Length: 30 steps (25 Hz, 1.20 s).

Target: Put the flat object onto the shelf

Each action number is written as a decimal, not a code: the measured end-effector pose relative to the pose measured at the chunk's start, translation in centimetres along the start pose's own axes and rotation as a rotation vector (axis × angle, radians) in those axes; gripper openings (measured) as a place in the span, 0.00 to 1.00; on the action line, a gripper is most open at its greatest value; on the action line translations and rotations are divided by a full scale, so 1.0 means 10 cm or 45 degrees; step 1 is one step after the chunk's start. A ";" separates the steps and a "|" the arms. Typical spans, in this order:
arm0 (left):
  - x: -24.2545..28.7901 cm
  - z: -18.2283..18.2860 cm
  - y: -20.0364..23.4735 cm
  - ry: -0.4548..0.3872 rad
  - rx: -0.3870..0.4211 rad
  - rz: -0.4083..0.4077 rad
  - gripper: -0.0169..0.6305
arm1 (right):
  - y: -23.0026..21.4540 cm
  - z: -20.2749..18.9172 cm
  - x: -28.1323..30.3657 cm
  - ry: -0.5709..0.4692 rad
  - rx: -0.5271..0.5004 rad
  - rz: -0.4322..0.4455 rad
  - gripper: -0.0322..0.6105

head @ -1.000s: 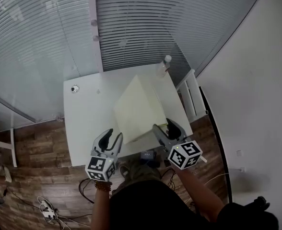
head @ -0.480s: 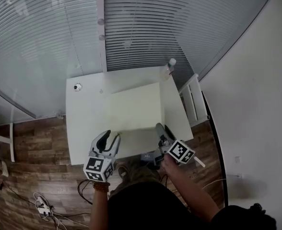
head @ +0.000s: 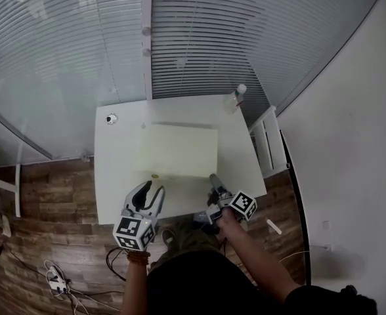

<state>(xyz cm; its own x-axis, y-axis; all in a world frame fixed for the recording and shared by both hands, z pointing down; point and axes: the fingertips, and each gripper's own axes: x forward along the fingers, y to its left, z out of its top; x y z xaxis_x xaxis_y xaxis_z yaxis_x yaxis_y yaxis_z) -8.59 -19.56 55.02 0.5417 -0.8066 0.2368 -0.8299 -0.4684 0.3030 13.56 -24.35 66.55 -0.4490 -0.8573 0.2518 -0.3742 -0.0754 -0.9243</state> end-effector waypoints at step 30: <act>0.37 -0.92 1.16 0.408 0.101 0.146 0.32 | -0.33 -0.55 0.13 0.658 -1.635 -0.257 0.47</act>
<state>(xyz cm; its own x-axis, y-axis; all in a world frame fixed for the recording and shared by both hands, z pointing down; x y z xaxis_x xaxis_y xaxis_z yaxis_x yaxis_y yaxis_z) -15.02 -24.63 67.92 0.4485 -0.7072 0.5465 -0.8887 -0.4183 0.1879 9.70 -22.42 71.52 -0.4385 -0.5843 0.6829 -0.8137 0.5808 -0.0255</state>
